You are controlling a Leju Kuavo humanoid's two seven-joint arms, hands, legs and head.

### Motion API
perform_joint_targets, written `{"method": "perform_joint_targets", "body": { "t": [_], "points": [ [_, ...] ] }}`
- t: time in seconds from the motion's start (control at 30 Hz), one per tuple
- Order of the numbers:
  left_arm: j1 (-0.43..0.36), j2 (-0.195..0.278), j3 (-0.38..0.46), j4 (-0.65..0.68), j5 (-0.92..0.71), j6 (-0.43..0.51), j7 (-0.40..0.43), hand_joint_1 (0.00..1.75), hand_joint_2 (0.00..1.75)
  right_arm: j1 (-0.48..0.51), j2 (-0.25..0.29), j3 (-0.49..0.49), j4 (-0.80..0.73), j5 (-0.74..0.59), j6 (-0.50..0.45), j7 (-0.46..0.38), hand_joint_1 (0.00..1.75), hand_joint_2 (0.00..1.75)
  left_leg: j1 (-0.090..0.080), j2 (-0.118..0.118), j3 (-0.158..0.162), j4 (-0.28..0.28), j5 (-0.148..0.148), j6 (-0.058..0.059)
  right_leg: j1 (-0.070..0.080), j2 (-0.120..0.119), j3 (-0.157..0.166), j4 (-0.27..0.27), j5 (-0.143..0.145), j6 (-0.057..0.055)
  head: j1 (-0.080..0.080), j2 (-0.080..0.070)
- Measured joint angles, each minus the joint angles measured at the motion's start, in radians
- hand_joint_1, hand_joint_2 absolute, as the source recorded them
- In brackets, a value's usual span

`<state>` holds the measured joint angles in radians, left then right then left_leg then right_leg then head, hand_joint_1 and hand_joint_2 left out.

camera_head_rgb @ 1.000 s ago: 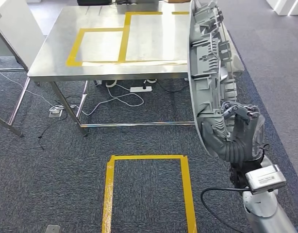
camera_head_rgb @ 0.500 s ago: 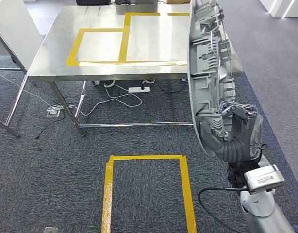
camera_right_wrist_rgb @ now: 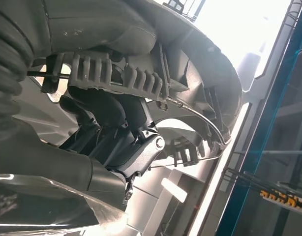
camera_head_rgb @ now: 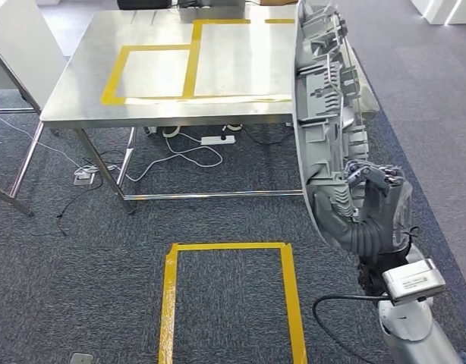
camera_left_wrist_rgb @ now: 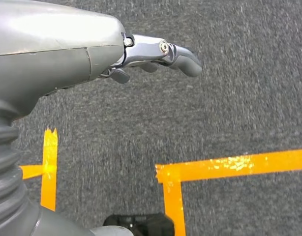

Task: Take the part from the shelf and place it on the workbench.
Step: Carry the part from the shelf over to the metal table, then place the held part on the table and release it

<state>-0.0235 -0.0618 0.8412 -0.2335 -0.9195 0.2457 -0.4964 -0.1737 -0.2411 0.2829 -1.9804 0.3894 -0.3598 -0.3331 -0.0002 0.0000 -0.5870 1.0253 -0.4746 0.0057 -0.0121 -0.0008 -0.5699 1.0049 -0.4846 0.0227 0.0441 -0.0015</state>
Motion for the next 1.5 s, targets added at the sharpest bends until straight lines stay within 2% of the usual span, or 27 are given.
{"method": "perform_joint_targets", "body": {
  "t": [0.07, 0.13, 0.17, 0.2, 0.23, 0.3, 0.37, 0.47, 0.53, 0.57, 0.63, 0.67, 0.7, 0.73, 0.77, 0.83, 0.87, 0.9, 1.03, 1.1, 1.17, 1.2, 1.23, 1.3, 1.37, 1.4, 1.5],
  "points": [
    [-0.001, 0.0, 0.0, 0.0, 0.0, 0.0, -0.001, 0.0, 1.75, -0.001, 0.0, 0.0, 0.0, 0.0, 0.0, 0.0, 1.75, 1.75, 0.002, 0.0, -0.029, 0.071, -0.042, -0.01, -0.004, -0.001, 0.007, -0.005, 0.0, -0.012, -0.004, 0.0],
    [0.001, 0.0, 0.0, 0.0, 0.0, 0.0, -0.001, 0.0, 1.75, -0.001, 0.0, 0.0, 0.0, 0.0, 0.0, 0.0, 1.75, 1.75, 0.004, 0.0, -0.094, 0.208, -0.102, -0.017, -0.003, -0.001, 0.011, -0.005, -0.004, -0.02, -0.007, 0.0],
    [0.001, 0.001, 0.0, 0.0, 0.0, 0.0, -0.001, 0.0, 1.75, 0.0, 0.0, 0.001, 0.0, 0.0, 0.0, 0.0, 1.75, 1.75, 0.004, 0.0, -0.123, 0.263, -0.117, -0.019, -0.003, -0.001, 0.014, -0.005, -0.007, -0.021, -0.007, 0.0],
    [0.002, 0.001, 0.0, 0.0, 0.0, 0.0, -0.001, 0.0, 1.75, 0.0, 0.0, 0.001, 0.0, 0.0, 0.0, 0.0, 1.75, 1.75, 0.004, 0.0, -0.138, 0.286, -0.113, -0.018, -0.002, 0.0, 0.016, -0.004, -0.009, -0.022, -0.007, 0.0],
    [0.002, 0.001, 0.0, 0.0, 0.0, 0.0, -0.001, 0.0, 1.75, 0.001, 0.0, 0.001, 0.0, 0.0, 0.0, 0.0, 1.75, 1.75, 0.004, 0.0, -0.133, 0.266, -0.087, -0.017, -0.002, 0.002, 0.021, -0.004, -0.012, -0.021, -0.007, 0.0],
    [0.002, 0.002, 0.0, 0.0, 0.0, 0.0, -0.001, 0.0, 1.75, 0.001, 0.0, 0.001, 0.0, 0.0, 0.0, 0.0, 1.75, 1.75, 0.003, -0.001, -0.081, 0.14, -0.007, -0.008, -0.002, 0.004, 0.031, -0.004, -0.021, -0.017, -0.007, 0.0],
    [0.001, 0.003, 0.0, 0.0, 0.0, 0.0, -0.001, 0.0, 1.75, 0.0, 0.0, 0.001, 0.0, 0.0, 0.0, -0.001, 1.75, 1.75, 0.0, -0.001, -0.033, 0.03, 0.033, 0.001, 0.001, 0.006, 0.036, -0.003, -0.029, -0.008, -0.007, 0.0],
    [0.001, 0.005, 0.0, 0.0, 0.0, 0.0, -0.001, 0.0, 1.75, -0.002, 0.0, 0.0, 0.0, 0.0, 0.0, 0.0, 1.75, 1.75, -0.004, -0.001, -0.023, -0.001, 0.024, 0.011, 0.002, 0.006, 0.034, -0.005, -0.034, 0.007, -0.007, 0.0],
    [0.001, 0.004, 0.0, 0.0, 0.0, 0.0, -0.001, 0.0, 1.75, -0.002, 0.0, 0.0, -0.001, 0.0, 0.0, 0.0, 1.75, 1.75, 0.001, -0.001, -0.017, -0.01, 0.024, 0.021, 0.001, 0.005, 0.021, 0.017, -0.051, 0.017, -0.005, 0.0],
    [0.001, 0.004, 0.0, 0.0, 0.0, 0.0, -0.001, 0.0, 1.75, -0.003, 0.0, 0.0, -0.002, 0.0, 0.0, 0.0, 1.75, 1.75, 0.003, -0.001, -0.013, -0.014, 0.023, 0.026, 0.001, 0.004, 0.0, 0.057, -0.071, 0.022, -0.003, 0.0],
    [-0.001, 0.003, 0.0, 0.0, 0.0, 0.0, -0.001, 0.0, 1.75, -0.002, 0.0, 0.0, -0.002, 0.0, 0.0, -0.001, 1.75, 1.75, 0.004, -0.001, -0.01, -0.015, 0.019, 0.034, 0.0, 0.003, -0.077, 0.193, -0.123, 0.028, -0.001, 0.0],
    [0.0, 0.003, 0.0, 0.0, 0.0, 0.0, -0.001, 0.0, 1.75, 0.0, 0.0, 0.0, -0.002, 0.0, 0.0, -0.001, 1.75, 1.75, 0.004, -0.001, -0.008, -0.014, 0.016, 0.035, -0.001, 0.003, -0.116, 0.255, -0.138, 0.031, -0.001, 0.0],
    [0.001, 0.003, 0.0, 0.0, 0.0, 0.0, -0.001, 0.0, 1.75, 0.002, 0.0, 0.0, -0.002, 0.0, 0.0, 0.0, 1.75, 1.75, 0.004, -0.001, -0.005, -0.014, 0.013, 0.036, -0.001, 0.003, -0.143, 0.288, -0.133, 0.032, -0.001, 0.0],
    [0.001, 0.003, 0.0, 0.0, 0.0, -0.001, -0.001, 0.0, 1.75, 0.003, 0.0, 0.0, -0.002, 0.0, 0.0, 0.0, 1.75, 1.75, 0.004, -0.002, 0.0, -0.013, 0.009, 0.035, -0.001, 0.003, -0.149, 0.28, -0.108, 0.032, -0.001, 0.0],
    [0.002, 0.002, 0.0, 0.0, 0.0, -0.002, -0.001, 0.0, 1.75, 0.003, 0.0, 0.0, -0.002, 0.0, 0.0, 0.0, 1.75, 1.75, 0.004, -0.002, 0.006, -0.012, 0.004, 0.034, -0.001, 0.002, -0.135, 0.232, -0.067, 0.031, -0.001, 0.0],
    [0.001, 0.002, 0.0, 0.0, 0.0, -0.006, -0.001, 0.0, 1.75, 0.001, 0.0, 0.0, -0.002, 0.0, 0.0, 0.0, 1.75, 1.75, 0.002, -0.003, 0.017, -0.01, -0.007, 0.026, 0.0, 0.0, -0.078, 0.098, 0.008, 0.027, -0.001, 0.0],
    [0.0, 0.002, 0.0, 0.0, 0.0, -0.009, -0.001, 0.0, 1.75, -0.001, 0.0, 0.0, -0.002, 0.0, 0.0, -0.001, 1.75, 1.75, 0.001, -0.004, 0.018, -0.007, -0.011, 0.022, 0.002, -0.001, -0.054, 0.049, 0.022, 0.021, -0.001, 0.0],
    [0.0, 0.002, 0.0, 0.0, -0.001, -0.012, -0.001, 0.0, 1.75, -0.002, 0.0, 0.0, -0.003, 0.0, 0.0, -0.002, 1.75, 1.75, -0.001, -0.004, 0.017, -0.005, -0.013, 0.017, 0.003, -0.001, -0.041, 0.023, 0.023, 0.016, -0.002, 0.0],
    [-0.003, 0.002, 0.0, 0.0, -0.002, -0.014, -0.001, 0.0, 1.75, -0.001, 0.0, 0.0, -0.003, 0.0, 0.0, -0.002, 1.75, 1.75, -0.002, -0.002, 0.012, 0.014, -0.031, -0.001, 0.0, 0.002, -0.03, 0.01, 0.012, -0.007, -0.006, 0.0],
    [-0.004, 0.002, 0.0, 0.0, -0.002, -0.014, -0.001, 0.0, 1.75, -0.004, 0.0, 0.0, -0.003, 0.0, 0.0, -0.002, 1.75, 1.75, 0.0, -0.002, -0.028, 0.105, -0.079, -0.011, -0.003, 0.001, -0.021, 0.006, 0.008, -0.018, -0.009, 0.0],
    [-0.004, 0.003, 0.0, 0.0, -0.004, -0.014, -0.001, 0.0, 1.75, -0.005, 0.0, 0.001, -0.003, -0.001, 0.002, -0.002, 1.75, 1.75, 0.002, -0.002, -0.096, 0.237, -0.129, -0.015, -0.002, 0.0, -0.017, 0.006, 0.003, -0.025, -0.011, 0.0],
    [-0.003, 0.003, 0.0, 0.0, -0.006, -0.014, -0.001, 0.0, 1.75, -0.005, 0.0, 0.001, -0.003, -0.002, 0.003, -0.001, 1.75, 1.75, 0.002, -0.002, -0.119, 0.276, -0.134, -0.015, -0.002, 0.001, -0.014, 0.006, 0.001, -0.026, -0.011, 0.0],
    [-0.002, 0.003, 0.0, 0.0, -0.008, -0.014, 0.0, 0.0, 1.75, -0.005, 0.0, 0.001, -0.003, -0.002, 0.003, 0.0, 1.75, 1.75, 0.002, -0.002, -0.126, 0.278, -0.118, -0.014, -0.001, 0.002, -0.011, 0.006, -0.001, -0.026, -0.011, 0.0],
    [-0.001, 0.003, 0.0, 0.0, -0.011, -0.014, 0.0, 0.0, 1.75, -0.005, 0.0, 0.001, -0.002, -0.003, 0.005, 0.002, 1.75, 1.75, 0.002, -0.002, -0.087, 0.176, -0.039, -0.007, 0.0, 0.005, 0.0, 0.006, -0.007, -0.023, -0.011, 0.0],
    [-0.002, 0.005, 0.0, 0.0, -0.012, -0.014, 0.0, 0.0, 1.75, -0.006, 0.0, 0.001, -0.002, -0.003, 0.006, 0.002, 1.75, 1.75, -0.001, -0.002, -0.034, 0.056, 0.013, 0.004, 0.003, 0.006, 0.008, 0.007, -0.014, -0.017, -0.01, 0.0],
    [-0.003, 0.005, 0.0, 0.0, -0.011, -0.014, 0.0, 0.0, 1.75, -0.006, 0.0, 0.0, -0.001, -0.004, 0.006, 0.002, 1.75, 1.75, -0.003, -0.002, -0.02, 0.023, 0.017, 0.008, 0.004, 0.006, 0.007, 0.007, -0.016, -0.012, -0.01, 0.0],
    [-0.002, 0.005, 0.0, 0.0, -0.009, -0.015, -0.001, 0.0, 1.75, -0.007, 0.0, -0.002, 0.0, -0.006, 0.006, 0.004, 1.75, 1.75, -0.003, -0.002, -0.012, -0.002, 0.009, 0.016, 0.004, 0.005, 0.002, 0.005, -0.019, 0.005, -0.01, 0.0]
  ]
}}
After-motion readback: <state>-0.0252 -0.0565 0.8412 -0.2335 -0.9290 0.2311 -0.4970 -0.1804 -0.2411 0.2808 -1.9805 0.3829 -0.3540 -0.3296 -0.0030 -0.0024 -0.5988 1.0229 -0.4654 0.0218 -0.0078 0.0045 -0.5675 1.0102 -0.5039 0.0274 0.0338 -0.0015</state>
